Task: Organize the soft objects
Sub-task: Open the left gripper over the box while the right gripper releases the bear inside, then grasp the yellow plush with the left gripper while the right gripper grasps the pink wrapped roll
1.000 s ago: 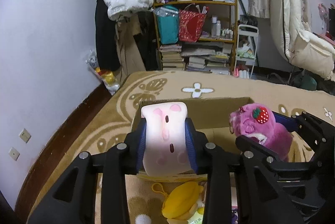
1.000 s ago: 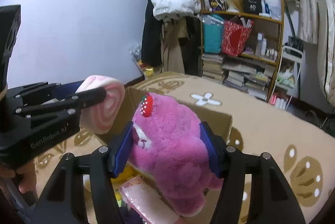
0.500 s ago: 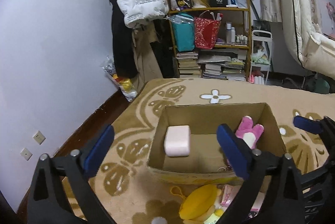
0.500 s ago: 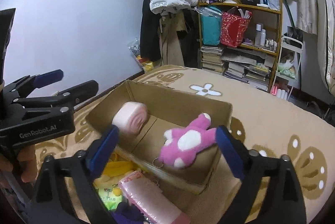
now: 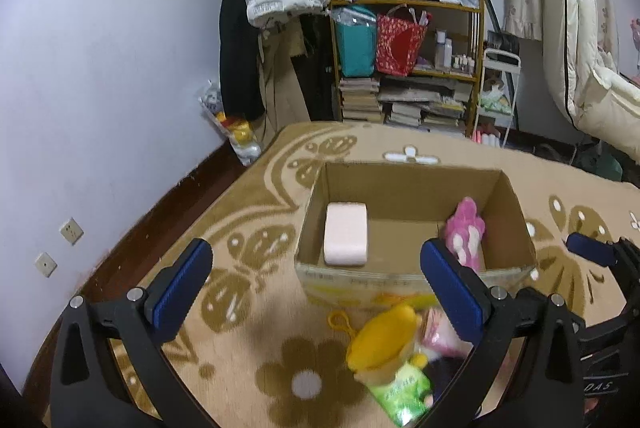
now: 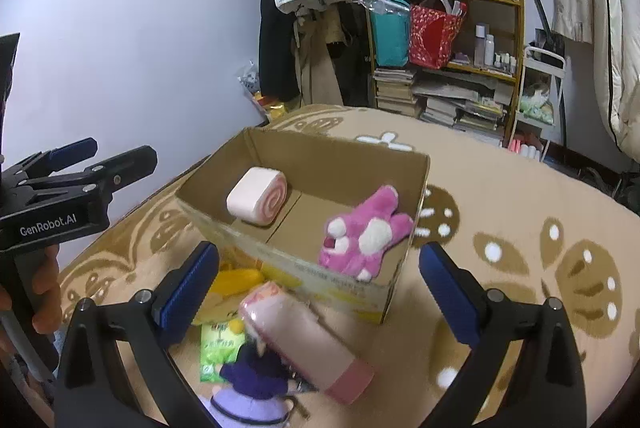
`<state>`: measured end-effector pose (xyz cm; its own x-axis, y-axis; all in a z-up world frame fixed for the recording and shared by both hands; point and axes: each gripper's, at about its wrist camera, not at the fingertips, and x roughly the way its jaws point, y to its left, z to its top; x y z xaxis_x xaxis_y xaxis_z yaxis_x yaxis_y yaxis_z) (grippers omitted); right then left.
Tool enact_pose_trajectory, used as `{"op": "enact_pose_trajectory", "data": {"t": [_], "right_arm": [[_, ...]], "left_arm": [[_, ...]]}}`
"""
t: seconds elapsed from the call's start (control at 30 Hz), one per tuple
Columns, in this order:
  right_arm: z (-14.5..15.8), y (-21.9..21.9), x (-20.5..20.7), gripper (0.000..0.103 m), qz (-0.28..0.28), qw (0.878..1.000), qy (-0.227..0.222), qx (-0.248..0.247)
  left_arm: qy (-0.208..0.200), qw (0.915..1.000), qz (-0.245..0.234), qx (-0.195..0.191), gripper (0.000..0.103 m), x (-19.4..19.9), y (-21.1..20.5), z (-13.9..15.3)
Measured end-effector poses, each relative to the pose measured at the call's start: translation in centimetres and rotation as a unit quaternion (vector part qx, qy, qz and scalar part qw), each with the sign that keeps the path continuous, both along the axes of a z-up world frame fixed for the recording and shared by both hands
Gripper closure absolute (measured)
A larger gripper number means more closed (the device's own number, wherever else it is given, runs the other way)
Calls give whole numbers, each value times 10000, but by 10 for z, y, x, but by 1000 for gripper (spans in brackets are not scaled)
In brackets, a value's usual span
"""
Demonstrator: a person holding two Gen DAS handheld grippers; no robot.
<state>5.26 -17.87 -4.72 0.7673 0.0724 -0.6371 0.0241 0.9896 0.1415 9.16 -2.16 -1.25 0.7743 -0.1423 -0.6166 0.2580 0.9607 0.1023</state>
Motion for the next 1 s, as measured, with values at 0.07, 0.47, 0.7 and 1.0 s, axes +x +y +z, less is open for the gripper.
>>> {"op": "enact_pose_trajectory", "data": {"t": [0.07, 0.47, 0.7, 1.0], "right_arm": [[0, 2, -5, 0, -7, 10000, 17, -10], [-17, 13, -10, 0, 173, 9994, 299, -45], [-50, 17, 2, 2, 358, 9960, 773, -264], [-84, 12, 19, 2, 500, 9921, 1146, 32]], "left_arm": [[174, 9998, -58, 7, 0, -4, 2, -5], [1051, 9940, -261, -126, 0, -3, 2, -35], [1438, 9890, -322, -115, 0, 8, -2, -54], [1896, 9802, -572, 34, 0, 17, -16, -80]]}}
